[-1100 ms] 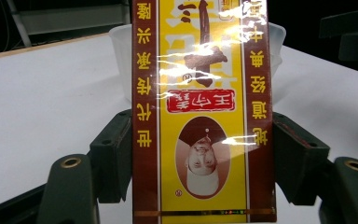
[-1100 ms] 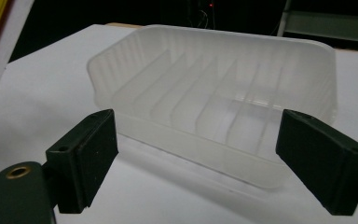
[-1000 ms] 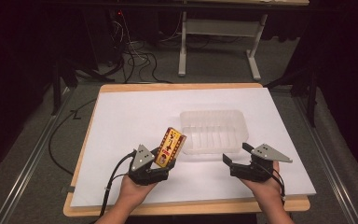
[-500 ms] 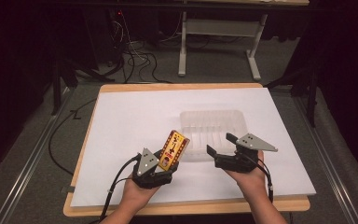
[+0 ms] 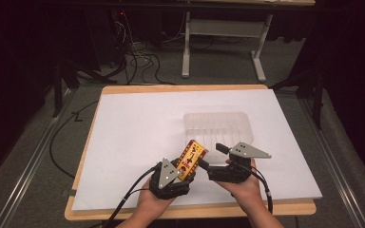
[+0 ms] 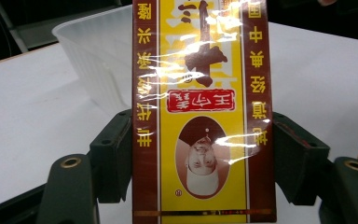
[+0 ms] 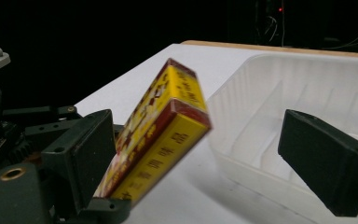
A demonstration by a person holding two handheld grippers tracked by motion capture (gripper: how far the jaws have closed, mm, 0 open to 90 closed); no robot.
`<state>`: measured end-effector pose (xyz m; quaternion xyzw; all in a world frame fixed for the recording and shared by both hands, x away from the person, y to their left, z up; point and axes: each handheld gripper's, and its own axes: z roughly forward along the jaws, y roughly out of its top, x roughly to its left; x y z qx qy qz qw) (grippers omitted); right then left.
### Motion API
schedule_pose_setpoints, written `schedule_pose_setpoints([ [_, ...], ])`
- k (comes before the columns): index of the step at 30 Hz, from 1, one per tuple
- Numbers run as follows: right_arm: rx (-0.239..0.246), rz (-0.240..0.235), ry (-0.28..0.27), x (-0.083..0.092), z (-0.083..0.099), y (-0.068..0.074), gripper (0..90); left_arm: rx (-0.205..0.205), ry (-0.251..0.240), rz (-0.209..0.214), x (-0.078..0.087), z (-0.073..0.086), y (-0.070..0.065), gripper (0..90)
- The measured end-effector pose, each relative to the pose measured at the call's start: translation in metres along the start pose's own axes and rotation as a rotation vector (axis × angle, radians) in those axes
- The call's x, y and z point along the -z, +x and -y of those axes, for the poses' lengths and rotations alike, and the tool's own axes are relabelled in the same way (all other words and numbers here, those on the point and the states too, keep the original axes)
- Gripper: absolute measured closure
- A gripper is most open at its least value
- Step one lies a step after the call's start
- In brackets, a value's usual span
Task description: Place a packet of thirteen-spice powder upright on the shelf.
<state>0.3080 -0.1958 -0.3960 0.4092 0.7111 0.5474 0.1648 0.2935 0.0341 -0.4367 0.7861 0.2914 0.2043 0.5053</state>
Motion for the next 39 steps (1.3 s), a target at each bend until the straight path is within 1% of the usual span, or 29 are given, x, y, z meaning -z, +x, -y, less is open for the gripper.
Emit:
schedule_pose_setpoints([
  [3,-0.003,-0.003,0.011,-0.003,0.003,0.002,14.8,-0.002,0.002,0.005,-0.002,0.001,-0.004,32.5],
  [7,-0.038,-0.030,0.027,-0.007,0.007,0.002,18.3,-0.003,0.001,-0.001,-0.003,0.001,-0.006,32.5],
  [9,-0.043,-0.042,0.040,-0.010,0.009,0.003,19.1,-0.008,-0.001,-0.002,-0.002,0.001,-0.007,32.5],
  [12,-0.036,-0.046,0.048,-0.012,0.012,0.005,23.4,-0.009,-0.001,-0.006,-0.003,0.002,-0.006,32.5],
  [16,-0.065,-0.064,0.043,-0.013,0.013,0.004,31.3,-0.015,-0.001,-0.009,-0.003,0.002,-0.007,32.5],
  [17,-0.068,-0.066,0.038,-0.012,0.013,0.003,37.2,-0.015,-0.001,-0.008,-0.003,0.002,-0.007,32.5],
  [18,-0.068,-0.066,0.038,-0.012,0.013,0.003,37.2,-0.017,0.000,-0.007,-0.003,0.002,-0.007,32.5],
  [21,-0.066,-0.062,0.029,-0.011,0.013,0.003,42.9,-0.020,0.008,-0.004,-0.004,0.003,-0.007,32.5],
  [24,-0.061,-0.049,0.021,-0.010,0.013,0.003,48.9,-0.014,0.014,0.008,-0.005,0.003,-0.007,32.5],
  [27,-0.068,-0.060,0.016,-0.009,0.013,0.002,52.4,-0.009,0.020,0.012,-0.006,0.003,-0.006,32.4],
  [30,-0.060,-0.078,0.013,-0.008,0.012,0.002,56.4,0.002,0.034,0.023,-0.007,0.004,-0.004,32.4],
  [35,-0.044,-0.089,0.014,-0.007,0.013,0.003,58.1,0.001,0.038,0.027,-0.008,0.005,-0.003,32.5],
  [39,-0.045,-0.099,0.017,-0.006,0.013,0.003,60.0,-0.001,0.045,0.029,-0.008,0.005,-0.004,32.5],
])
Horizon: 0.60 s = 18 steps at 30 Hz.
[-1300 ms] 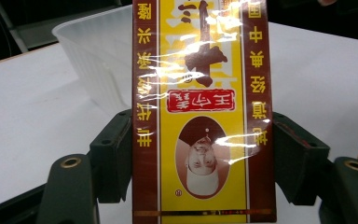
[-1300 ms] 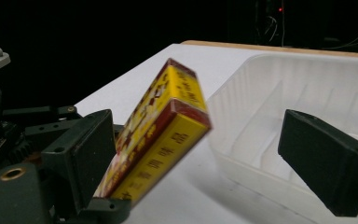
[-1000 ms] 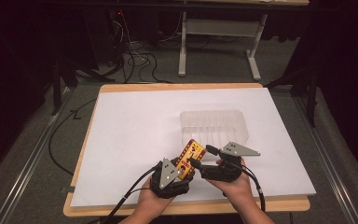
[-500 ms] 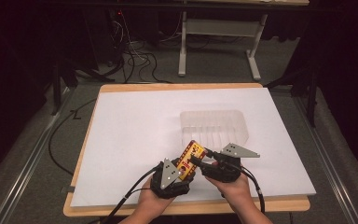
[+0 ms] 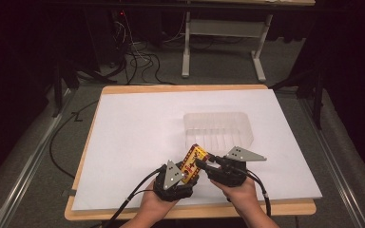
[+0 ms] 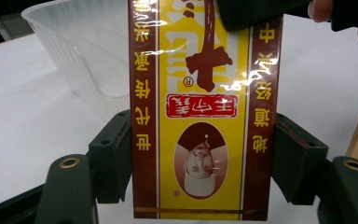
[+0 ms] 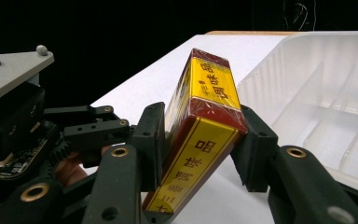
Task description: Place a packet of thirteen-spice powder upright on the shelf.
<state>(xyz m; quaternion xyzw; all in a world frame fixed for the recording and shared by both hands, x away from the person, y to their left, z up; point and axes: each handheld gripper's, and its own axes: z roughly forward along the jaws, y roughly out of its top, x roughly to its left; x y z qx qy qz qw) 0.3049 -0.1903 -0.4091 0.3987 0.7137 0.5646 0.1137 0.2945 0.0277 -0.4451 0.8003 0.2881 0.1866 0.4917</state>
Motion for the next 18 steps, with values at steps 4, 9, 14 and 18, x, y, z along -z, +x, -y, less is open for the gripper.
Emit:
schedule_pose_setpoints([
  [4,-0.001,-0.005,-0.003,0.0010,-0.0003,0.0018,62.7,-0.010,-0.002,-0.003,-0.0008,0.0010,-0.0008,32.5],
  [9,0.011,-0.002,-0.009,0.0020,-0.0012,0.0063,64.6,-0.020,-0.006,-0.009,-0.0013,0.0017,-0.0012,32.3],
  [14,0.011,0.001,-0.013,0.0030,-0.0016,0.0085,65.8,-0.029,-0.012,-0.009,-0.0015,0.0021,-0.0019,31.8],
  [18,0.032,0.020,-0.027,0.0059,-0.0033,0.0092,66.9,-0.029,-0.008,-0.013,-0.0011,0.0023,-0.0002,27.8],
])
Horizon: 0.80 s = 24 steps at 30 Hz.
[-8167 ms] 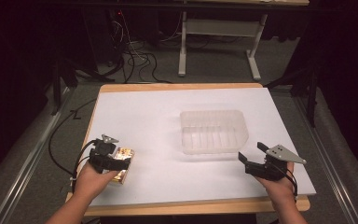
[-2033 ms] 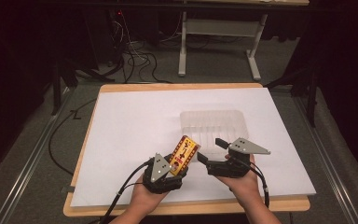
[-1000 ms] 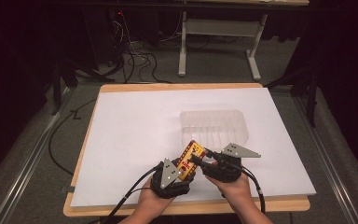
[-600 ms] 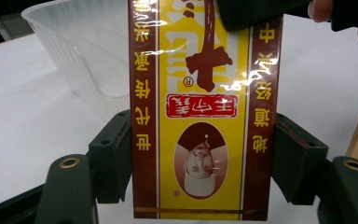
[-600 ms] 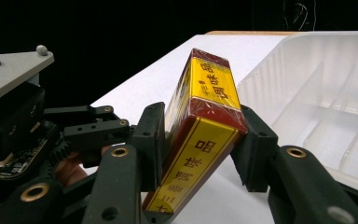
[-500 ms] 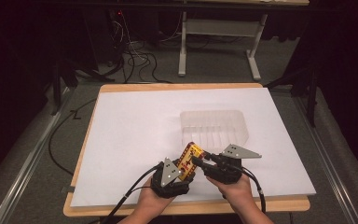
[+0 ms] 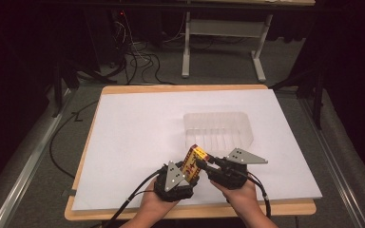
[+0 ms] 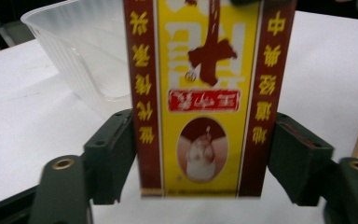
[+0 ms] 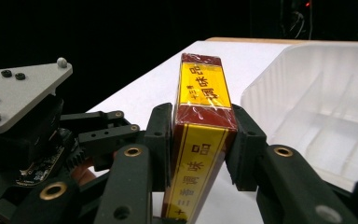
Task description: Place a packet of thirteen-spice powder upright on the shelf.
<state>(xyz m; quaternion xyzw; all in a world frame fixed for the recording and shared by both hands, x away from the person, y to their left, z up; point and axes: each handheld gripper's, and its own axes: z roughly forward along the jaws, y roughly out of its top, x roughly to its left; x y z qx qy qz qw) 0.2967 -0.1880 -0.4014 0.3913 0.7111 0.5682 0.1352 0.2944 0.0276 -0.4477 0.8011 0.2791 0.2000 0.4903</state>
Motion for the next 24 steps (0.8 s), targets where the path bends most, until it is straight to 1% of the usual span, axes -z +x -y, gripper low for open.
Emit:
schedule_pose_setpoints([
  [2,-0.009,0.015,-0.011,0.003,-0.001,-0.001,66.8,0.006,-0.007,0.003,0.001,-0.001,0.001,26.6],
  [4,-0.015,0.020,-0.021,0.005,-0.002,-0.002,66.8,0.003,-0.011,0.003,0.002,-0.001,0.001,26.0],
  [5,-0.011,0.028,-0.024,0.006,-0.003,-0.002,67.1,-0.003,-0.009,0.002,0.002,-0.001,0.001,25.5],
  [7,0.005,0.062,-0.035,0.008,-0.004,-0.002,67.8,-0.013,-0.009,-0.014,0.002,0.000,0.001,24.8],
  [11,-0.015,0.093,-0.061,0.016,-0.007,-0.009,68.1,0.005,-0.019,-0.020,0.006,-0.001,0.006,24.7],
  [12,-0.019,0.099,-0.069,0.018,-0.008,-0.011,68.1,-0.002,-0.027,-0.025,0.006,-0.002,0.009,24.7],
  [13,-0.023,0.110,-0.074,0.020,-0.009,-0.013,68.1,0.013,-0.023,-0.021,0.008,-0.002,0.009,24.7],
  [15,-0.028,0.126,-0.084,0.024,-0.010,-0.016,68.2,0.019,-0.023,-0.021,0.009,-0.002,0.012,24.9],
  [17,-0.033,0.154,-0.088,0.028,-0.012,-0.019,68.3,0.034,-0.014,-0.006,0.011,-0.002,0.015,25.3],
  [18,-0.031,0.167,-0.091,0.029,-0.013,-0.021,68.3,0.038,-0.014,-0.006,0.012,-0.001,0.016,25.4],
  [20,-0.031,0.198,-0.099,0.033,-0.015,-0.023,68.3,0.024,-0.004,-0.013,0.016,-0.002,0.020,25.9],
  [22,-0.035,0.223,-0.110,0.037,-0.017,-0.026,68.3,-0.003,0.005,-0.035,0.021,-0.003,0.025,26.0],
  [24,-0.041,0.260,-0.121,0.040,-0.020,-0.028,68.3,-0.008,0.003,-0.057,0.029,-0.006,0.034,26.0],
])
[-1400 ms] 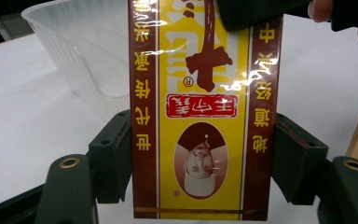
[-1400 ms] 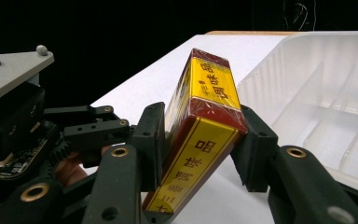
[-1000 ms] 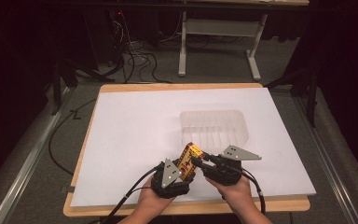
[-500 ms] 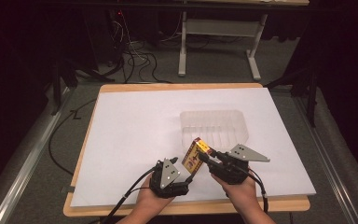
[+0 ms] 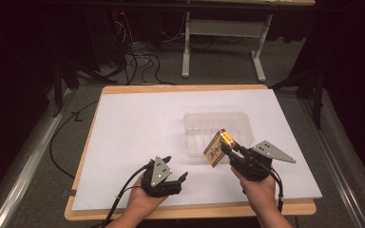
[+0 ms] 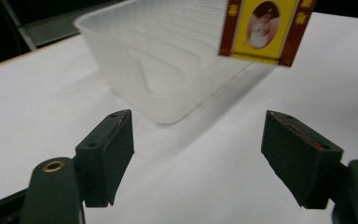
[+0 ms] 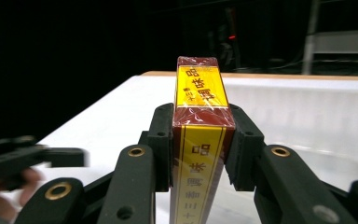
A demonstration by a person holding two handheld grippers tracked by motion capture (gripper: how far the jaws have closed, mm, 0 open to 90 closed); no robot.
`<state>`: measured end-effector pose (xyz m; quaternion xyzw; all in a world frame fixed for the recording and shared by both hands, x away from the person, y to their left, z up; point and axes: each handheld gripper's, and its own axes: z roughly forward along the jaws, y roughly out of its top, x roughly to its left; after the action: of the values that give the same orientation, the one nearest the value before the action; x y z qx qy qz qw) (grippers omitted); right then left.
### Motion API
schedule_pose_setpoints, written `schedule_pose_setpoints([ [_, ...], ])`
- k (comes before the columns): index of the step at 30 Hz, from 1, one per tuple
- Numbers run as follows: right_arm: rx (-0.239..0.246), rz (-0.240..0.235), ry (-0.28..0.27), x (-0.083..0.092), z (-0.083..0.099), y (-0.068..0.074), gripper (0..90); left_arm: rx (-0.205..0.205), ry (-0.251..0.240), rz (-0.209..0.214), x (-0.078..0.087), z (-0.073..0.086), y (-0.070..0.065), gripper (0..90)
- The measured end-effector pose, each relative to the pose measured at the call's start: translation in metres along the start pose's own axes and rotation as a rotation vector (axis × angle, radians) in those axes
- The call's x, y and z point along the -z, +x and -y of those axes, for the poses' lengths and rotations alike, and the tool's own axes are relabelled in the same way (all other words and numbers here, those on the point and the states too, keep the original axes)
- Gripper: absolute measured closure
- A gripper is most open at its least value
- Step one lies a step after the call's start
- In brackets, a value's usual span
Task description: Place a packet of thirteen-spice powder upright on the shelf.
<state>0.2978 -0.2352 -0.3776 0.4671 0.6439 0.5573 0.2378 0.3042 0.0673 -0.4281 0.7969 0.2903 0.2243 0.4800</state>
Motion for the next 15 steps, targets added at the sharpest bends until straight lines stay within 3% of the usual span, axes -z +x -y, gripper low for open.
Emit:
schedule_pose_setpoints([
  [5,-0.014,0.079,-0.029,0.004,-0.008,-0.006,68.3,0.022,0.001,-0.059,0.019,0.006,0.027,26.2],
  [10,0.002,0.156,-0.038,0.001,-0.015,-0.008,68.3,0.127,-0.021,-0.069,0.025,0.017,0.047,27.8],
  [12,0.009,0.180,-0.045,-0.001,-0.019,-0.008,68.3,0.122,-0.026,-0.074,0.026,0.017,0.048,27.8],
  [15,0.016,0.222,-0.047,-0.006,-0.025,-0.010,68.2,0.084,-0.017,-0.089,0.024,0.017,0.044,26.5],
])
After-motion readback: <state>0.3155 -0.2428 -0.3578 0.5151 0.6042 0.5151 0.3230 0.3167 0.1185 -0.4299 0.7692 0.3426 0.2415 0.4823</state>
